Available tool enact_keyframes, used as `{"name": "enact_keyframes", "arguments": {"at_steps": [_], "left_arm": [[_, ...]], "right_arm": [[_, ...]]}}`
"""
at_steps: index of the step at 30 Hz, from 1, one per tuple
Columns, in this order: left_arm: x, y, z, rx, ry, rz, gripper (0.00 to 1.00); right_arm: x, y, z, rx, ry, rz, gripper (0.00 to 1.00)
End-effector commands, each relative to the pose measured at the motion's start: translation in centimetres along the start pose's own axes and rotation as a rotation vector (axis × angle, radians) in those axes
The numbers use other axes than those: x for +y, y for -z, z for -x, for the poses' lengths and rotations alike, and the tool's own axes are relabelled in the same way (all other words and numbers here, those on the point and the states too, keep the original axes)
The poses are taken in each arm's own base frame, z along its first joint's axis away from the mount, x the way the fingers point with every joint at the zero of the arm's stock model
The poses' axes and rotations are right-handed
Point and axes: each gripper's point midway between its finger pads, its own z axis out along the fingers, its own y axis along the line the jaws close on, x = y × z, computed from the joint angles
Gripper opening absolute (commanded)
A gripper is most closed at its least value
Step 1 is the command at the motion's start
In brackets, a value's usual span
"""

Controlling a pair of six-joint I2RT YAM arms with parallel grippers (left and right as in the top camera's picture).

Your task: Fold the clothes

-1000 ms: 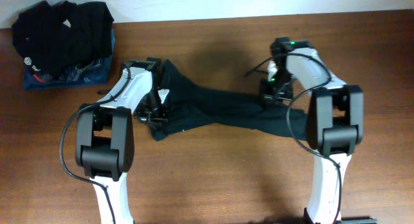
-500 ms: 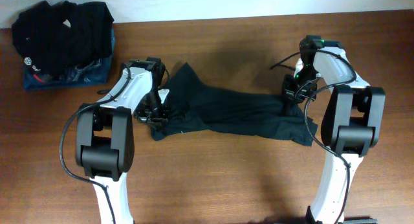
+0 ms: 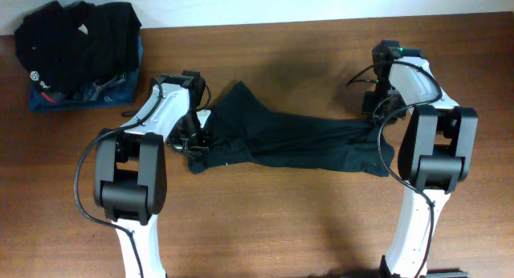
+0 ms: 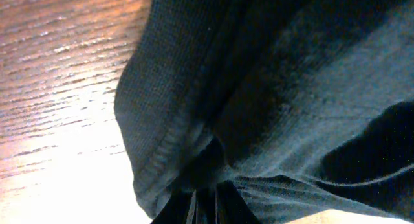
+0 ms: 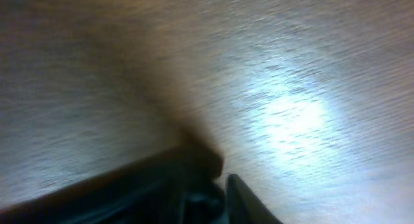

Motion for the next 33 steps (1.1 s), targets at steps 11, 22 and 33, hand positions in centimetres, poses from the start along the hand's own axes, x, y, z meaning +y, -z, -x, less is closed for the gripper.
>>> {"name": "enact_keyframes", "arguments": {"at_steps": [11, 22, 33], "left_arm": [[1.0, -0.4, 1.1, -0.034, 0.016, 0.039, 0.11], [-1.0, 7.1, 4.5, -0.187, 0.002, -0.053, 0.15], [-6.2, 8.2, 6.8, -0.286, -0.074, -0.271, 0.17]], "right_arm": [[-2.9, 6.3, 1.4, 0.012, -0.043, -0.015, 0.41], [3.0, 9.0, -3.0, 0.185, 0.122, 0.318, 0.40], [2.9, 6.0, -5.8, 0.311, 0.133, 0.278, 0.38]]}}
